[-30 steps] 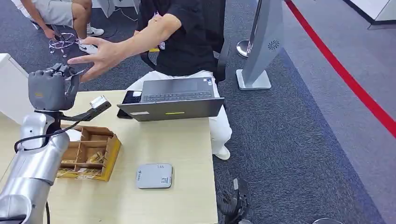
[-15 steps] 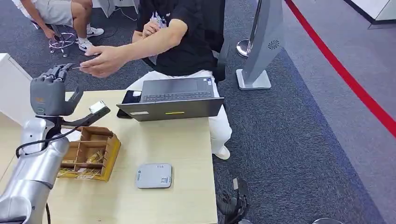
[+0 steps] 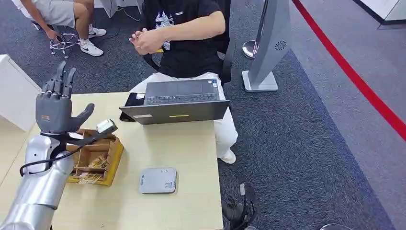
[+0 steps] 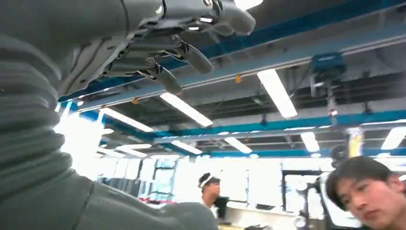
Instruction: Pass the card to the sensor for recognition and then transmit it.
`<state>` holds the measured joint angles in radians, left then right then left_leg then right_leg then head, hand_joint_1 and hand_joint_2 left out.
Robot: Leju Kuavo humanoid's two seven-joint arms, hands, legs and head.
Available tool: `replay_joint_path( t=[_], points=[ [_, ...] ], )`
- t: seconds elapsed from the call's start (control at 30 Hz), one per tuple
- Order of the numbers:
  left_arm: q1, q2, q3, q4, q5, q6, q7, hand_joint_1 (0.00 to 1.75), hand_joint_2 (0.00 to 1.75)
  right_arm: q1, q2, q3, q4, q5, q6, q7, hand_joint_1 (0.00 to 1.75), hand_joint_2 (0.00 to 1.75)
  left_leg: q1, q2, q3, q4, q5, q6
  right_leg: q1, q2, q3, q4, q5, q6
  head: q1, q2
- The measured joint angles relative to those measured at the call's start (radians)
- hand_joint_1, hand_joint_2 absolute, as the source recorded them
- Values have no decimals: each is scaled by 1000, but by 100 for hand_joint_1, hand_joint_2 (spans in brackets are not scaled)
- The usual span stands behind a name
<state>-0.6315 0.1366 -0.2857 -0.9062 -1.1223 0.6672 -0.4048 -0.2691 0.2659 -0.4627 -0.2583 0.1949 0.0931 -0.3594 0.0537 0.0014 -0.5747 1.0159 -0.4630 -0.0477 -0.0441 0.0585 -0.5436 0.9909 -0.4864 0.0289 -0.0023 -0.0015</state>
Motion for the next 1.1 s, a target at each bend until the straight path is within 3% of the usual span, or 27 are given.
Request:
replay_joint_path(
  t=[0.03, 0.17, 0.33, 0.4, 0.5, 0.57, 0.7, 0.9, 1.1],
  points=[
    [60, 1, 0, -82, -9, -15, 8, 0, 175, 2, 0, 0, 0, -7, 4, -2, 0, 175, 0, 0, -1, 0, 0, 0, 0, 0, -1, 0, 0, 0, 0, 0],
    [131, 12, 0, -213, -9, -27, 17, 0, 175, 2, 0, 0, 0, -10, 6, -2, 0, 175, 0, 0, -2, 0, 1, -1, 0, -1, -1, 0, 0, -1, -1, 0],
    [155, 24, -12, -245, -44, -70, 3, 0, 175, 5, 0, 0, -1, -21, 8, -22, 0, 175, 0, 0, -2, 0, 1, -1, 0, -1, -1, 0, 1, -1, 0, 0],
    [197, 48, -48, -292, -82, -136, 18, 0, 175, 9, 0, 0, -1, -34, 12, -37, 0, 175, 0, 0, -2, 0, 1, -1, 0, 0, -2, 0, 0, -1, -1, 0],
    [267, 102, -136, -361, -75, -289, 51, 0, 175, 16, -3, -1, -1, -53, 18, -58, 0, 175, 0, -1, -2, 0, 0, -1, 0, -2, -2, 0, -1, -2, -1, 0],
    [296, 130, -190, -395, -63, -333, 61, 0, 175, 19, -5, -3, -1, -62, 23, -66, 0, 175, 0, -1, -4, 0, 0, -1, 0, -2, -3, 0, -1, -1, -1, 0],
    [340, 177, -253, -445, -39, -351, 66, 0, 175, 27, -8, -3, -1, -68, 29, -74, 0, 175, 0, -2, -5, 0, 0, -1, 0, -4, -3, 0, -1, -1, -1, 0],
    [412, 233, -256, -507, 2, -351, 45, 0, 175, 30, -8, -4, -1, -83, 34, -76, 0, 175, 0, -4, -5, 0, 1, -2, 0, -6, -2, 0, -1, -1, -1, 0],
    [444, 255, -256, -540, 11, -351, 37, 0, 175, 32, -8, -5, -1, -84, 40, -78, 0, 175, 0, -5, -5, 0, 1, -2, -1, -7, -2, -1, -1, -1, -1, 0]
  ],
)
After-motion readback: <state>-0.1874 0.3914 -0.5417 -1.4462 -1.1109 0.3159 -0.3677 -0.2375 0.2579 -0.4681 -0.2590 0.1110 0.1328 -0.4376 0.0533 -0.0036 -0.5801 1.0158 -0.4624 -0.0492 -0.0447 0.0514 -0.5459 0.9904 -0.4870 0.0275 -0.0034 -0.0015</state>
